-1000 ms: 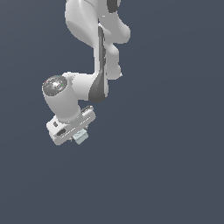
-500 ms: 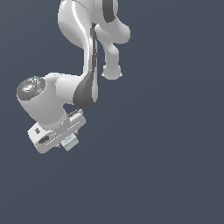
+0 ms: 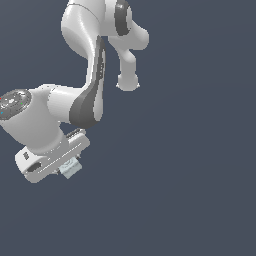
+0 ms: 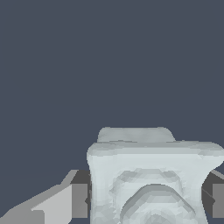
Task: Pick up the object and move it to a goal position.
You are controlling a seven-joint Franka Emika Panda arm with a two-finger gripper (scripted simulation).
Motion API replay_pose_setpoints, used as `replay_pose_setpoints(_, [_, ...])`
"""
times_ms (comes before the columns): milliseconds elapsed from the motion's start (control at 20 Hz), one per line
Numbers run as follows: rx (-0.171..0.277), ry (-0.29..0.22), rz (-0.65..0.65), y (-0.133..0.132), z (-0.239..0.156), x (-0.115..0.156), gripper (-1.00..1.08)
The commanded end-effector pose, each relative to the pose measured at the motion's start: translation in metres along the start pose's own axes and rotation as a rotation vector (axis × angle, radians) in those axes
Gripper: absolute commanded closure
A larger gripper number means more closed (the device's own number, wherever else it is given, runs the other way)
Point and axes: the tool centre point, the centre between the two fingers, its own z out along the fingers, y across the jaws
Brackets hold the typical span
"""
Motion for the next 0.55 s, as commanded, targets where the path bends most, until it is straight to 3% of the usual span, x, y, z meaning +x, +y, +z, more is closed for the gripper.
replay_pose_setpoints(0, [0.0,0.0,0.0,0.0054,-0.0023,0.0006,1.08])
replay_pose_setpoints(500, [0.0,0.0,0.0,0.0134,-0.0053,0.0015,1.08])
